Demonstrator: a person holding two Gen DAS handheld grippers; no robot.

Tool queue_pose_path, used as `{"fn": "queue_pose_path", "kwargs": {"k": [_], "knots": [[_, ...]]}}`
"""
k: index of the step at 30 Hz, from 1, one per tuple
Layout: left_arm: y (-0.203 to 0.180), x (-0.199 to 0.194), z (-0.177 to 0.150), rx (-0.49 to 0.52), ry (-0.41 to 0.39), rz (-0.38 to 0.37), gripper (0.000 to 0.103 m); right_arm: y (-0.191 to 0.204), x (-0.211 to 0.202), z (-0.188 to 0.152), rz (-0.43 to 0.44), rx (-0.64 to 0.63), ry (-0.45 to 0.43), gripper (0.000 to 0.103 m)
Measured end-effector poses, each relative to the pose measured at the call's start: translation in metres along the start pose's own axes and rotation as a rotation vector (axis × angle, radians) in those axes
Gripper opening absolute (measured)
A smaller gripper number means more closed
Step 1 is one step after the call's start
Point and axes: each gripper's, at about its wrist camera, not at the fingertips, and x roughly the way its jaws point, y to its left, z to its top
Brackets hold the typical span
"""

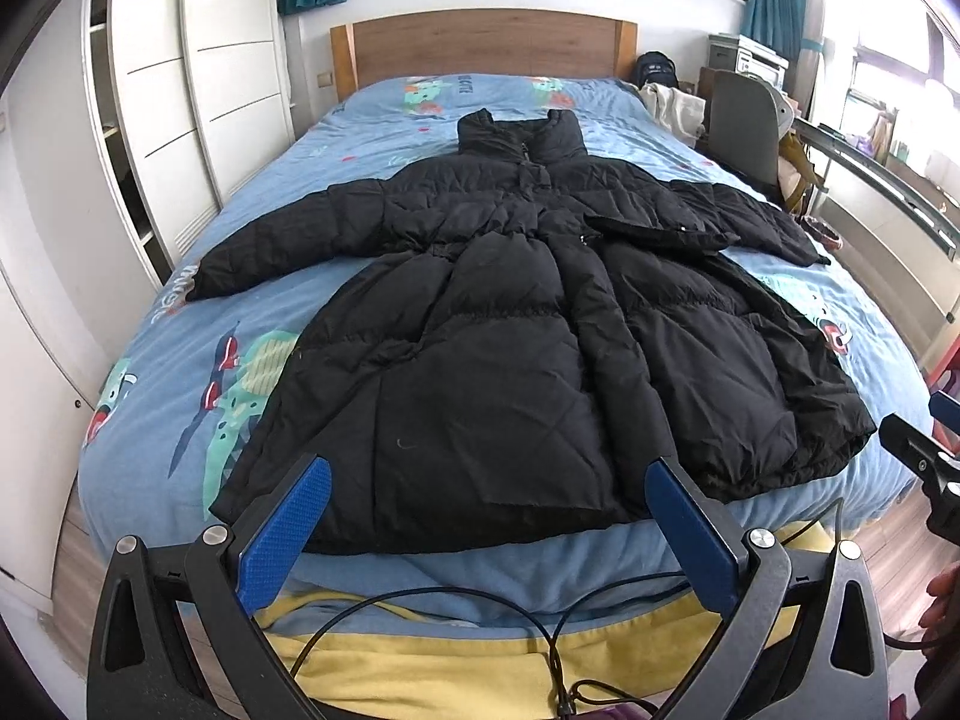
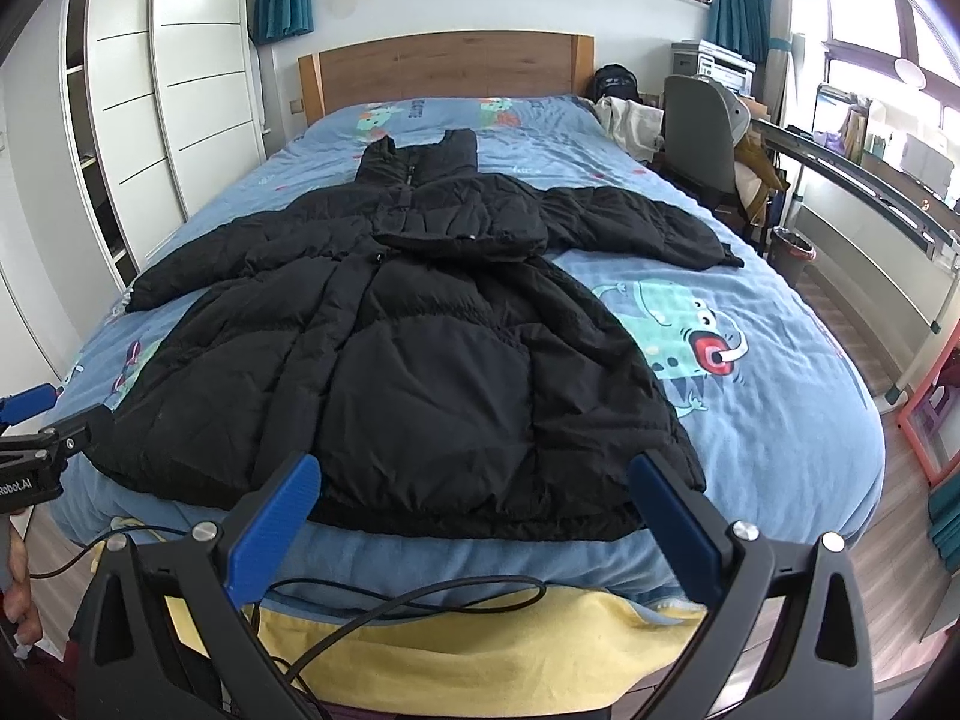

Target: Fold large clothes

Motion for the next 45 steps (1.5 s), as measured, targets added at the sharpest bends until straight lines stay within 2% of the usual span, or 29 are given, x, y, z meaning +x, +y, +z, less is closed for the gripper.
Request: {"fn": "queue_pose_path", "kwargs": {"k": [10, 16, 20, 31, 38, 45], "knots": [[0.009, -0.001, 0.003, -0.019, 0.017, 0.044, 0.102, 0.009, -0.006, 0.002, -0.015, -0.025, -0.001, 0.103], [0.010, -0.004, 0.007, -0.026, 0.042, 0.011, 0.102, 0.013, -0.017, 0.005, -0.051, -0.046, -0.016, 0.103], [0.016, -0.010, 0.009, -0.043, 0.024, -0.002, 0.102, 0.016, -0.028, 0.007, -0.054, -0.050, -0.044, 0.103], [0.021, -0.028, 0.005, -0.055, -0.012, 0.001, 0.102, 0.019, -0.041, 0.005, -0.055, -0.066, -0.045, 0.103], [0.022, -0.043, 0.014, -0.042, -0.056, 0.013, 0.102, 0.007, -0.067, 0.026, -0.059, -0.063, -0.096, 0.103], [0.016, -0.059, 0.028, -0.009, -0.099, 0.025, 0.102, -0.009, -0.098, 0.062, -0.037, -0.043, -0.153, 0.103]]}}
